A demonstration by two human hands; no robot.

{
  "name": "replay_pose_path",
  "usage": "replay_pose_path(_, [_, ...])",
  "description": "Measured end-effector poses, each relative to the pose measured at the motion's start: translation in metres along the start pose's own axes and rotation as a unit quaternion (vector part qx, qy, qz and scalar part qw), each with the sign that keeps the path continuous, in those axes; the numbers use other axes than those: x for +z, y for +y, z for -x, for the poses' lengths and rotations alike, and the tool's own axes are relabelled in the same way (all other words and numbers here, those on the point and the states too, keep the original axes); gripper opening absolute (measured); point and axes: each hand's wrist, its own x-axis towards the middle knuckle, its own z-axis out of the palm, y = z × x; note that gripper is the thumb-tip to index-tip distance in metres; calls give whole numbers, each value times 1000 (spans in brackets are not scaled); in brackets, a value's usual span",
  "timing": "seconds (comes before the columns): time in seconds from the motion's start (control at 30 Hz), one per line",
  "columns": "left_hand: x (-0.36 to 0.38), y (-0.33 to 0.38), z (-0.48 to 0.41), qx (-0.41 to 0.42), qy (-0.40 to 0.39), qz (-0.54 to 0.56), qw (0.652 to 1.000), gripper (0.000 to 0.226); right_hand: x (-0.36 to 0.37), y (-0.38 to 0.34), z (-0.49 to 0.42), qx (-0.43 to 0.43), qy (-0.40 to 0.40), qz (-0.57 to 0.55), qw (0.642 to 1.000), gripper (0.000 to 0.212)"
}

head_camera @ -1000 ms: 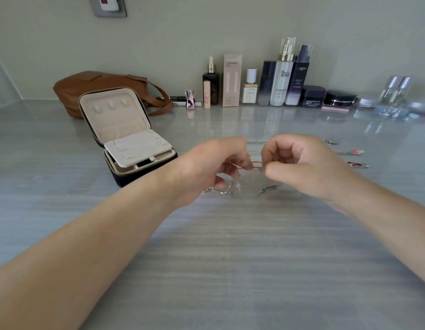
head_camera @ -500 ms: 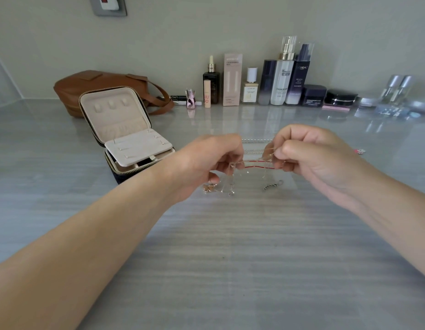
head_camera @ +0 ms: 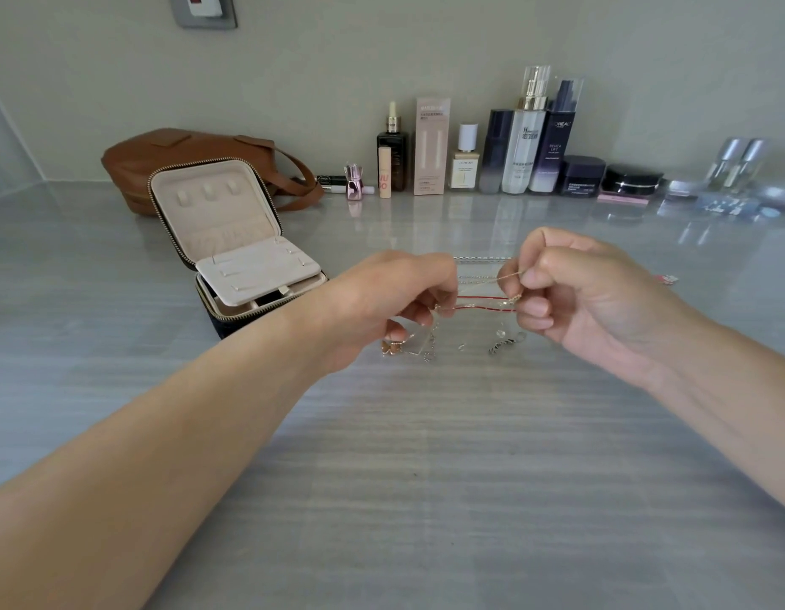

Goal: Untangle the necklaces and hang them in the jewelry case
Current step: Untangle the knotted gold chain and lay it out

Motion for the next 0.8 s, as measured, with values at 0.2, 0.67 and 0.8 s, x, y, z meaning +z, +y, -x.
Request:
replay_pose_path(0.2, [1,2,1,19,-2,91,996,22,1,2,0,-4,27,101,995,25])
replay_pose_path(0.67, [1,0,-1,88,-13,171,981,22,4,0,2,-22,62,155,986,25])
replay_pose_path(0.8, [-1,-2,-1,75,-13,153,985,19,3,-3,0,-12,51,15,999,27])
